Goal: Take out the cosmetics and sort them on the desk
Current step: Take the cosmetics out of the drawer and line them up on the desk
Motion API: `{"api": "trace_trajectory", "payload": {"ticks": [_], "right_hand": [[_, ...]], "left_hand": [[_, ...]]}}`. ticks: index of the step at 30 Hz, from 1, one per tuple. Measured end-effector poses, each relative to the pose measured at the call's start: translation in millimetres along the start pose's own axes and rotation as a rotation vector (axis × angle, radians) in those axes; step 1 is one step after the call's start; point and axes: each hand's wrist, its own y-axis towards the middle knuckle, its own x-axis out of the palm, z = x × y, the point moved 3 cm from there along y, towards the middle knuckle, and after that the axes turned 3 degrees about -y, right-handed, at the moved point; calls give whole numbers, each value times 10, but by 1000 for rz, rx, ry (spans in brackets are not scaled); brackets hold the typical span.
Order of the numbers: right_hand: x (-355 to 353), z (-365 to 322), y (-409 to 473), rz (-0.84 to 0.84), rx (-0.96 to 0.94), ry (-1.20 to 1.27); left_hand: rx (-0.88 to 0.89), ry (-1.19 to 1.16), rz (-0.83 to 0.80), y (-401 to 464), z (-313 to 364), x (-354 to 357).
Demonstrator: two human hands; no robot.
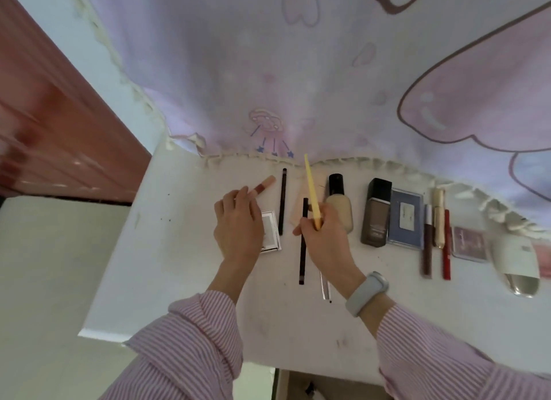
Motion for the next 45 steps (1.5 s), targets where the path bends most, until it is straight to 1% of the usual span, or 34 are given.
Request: {"api": "trace_trajectory", "payload": {"ticks": [2, 6, 9, 11, 13, 15, 18, 20, 21, 24, 28, 31, 33, 36, 39, 41, 43, 45], "right_hand": [[-20, -133, 149, 44, -14, -9], [10, -335, 354, 23, -29, -155], [-15, -398, 380, 49, -80, -292], [-5, -420, 366, 78, -106, -316], [32, -361, 365, 96, -79, -253], [60, -249, 344, 91, 0, -120], [95, -107, 298, 53, 151, 132], [104, -76, 289, 46, 202, 255], [109, -74, 284, 36, 205, 265], [140, -87, 250, -42, 168, 176], [223, -102, 161, -157, 103, 63], [257, -86, 112, -178, 78, -9], [255, -50, 96, -176, 74, -14], [246, -8, 94, -183, 68, 12], [203, -7, 154, -124, 141, 165], [141, -39, 234, -29, 207, 341], [79, -88, 314, 67, 222, 479], [38, -148, 340, 119, 199, 482]], "left_hand": [[37, 21, -20, -23, 6, 34], [99, 46, -78, -49, -61, 19], [226, 83, -144, -128, -145, -42], [314, 144, -204, -160, -201, -48], [347, 184, -220, -132, -230, -56], [347, 212, -217, -100, -226, -62], [300, 220, -225, -130, -224, -70], [253, 171, -231, -191, -249, -79], [230, 135, -232, -227, -265, -88], [206, 61, -244, -307, -312, -113], [265, 115, -340, -349, -385, -135], [337, 191, -406, -353, -412, -142], [375, 207, -397, -337, -419, -141], [379, 194, -386, -257, -421, -134], [383, 172, -399, -183, -425, -114], [383, 146, -383, -171, -413, -130], [366, 120, -363, -186, -394, -144], [346, 95, -343, -215, -376, -145]]}}
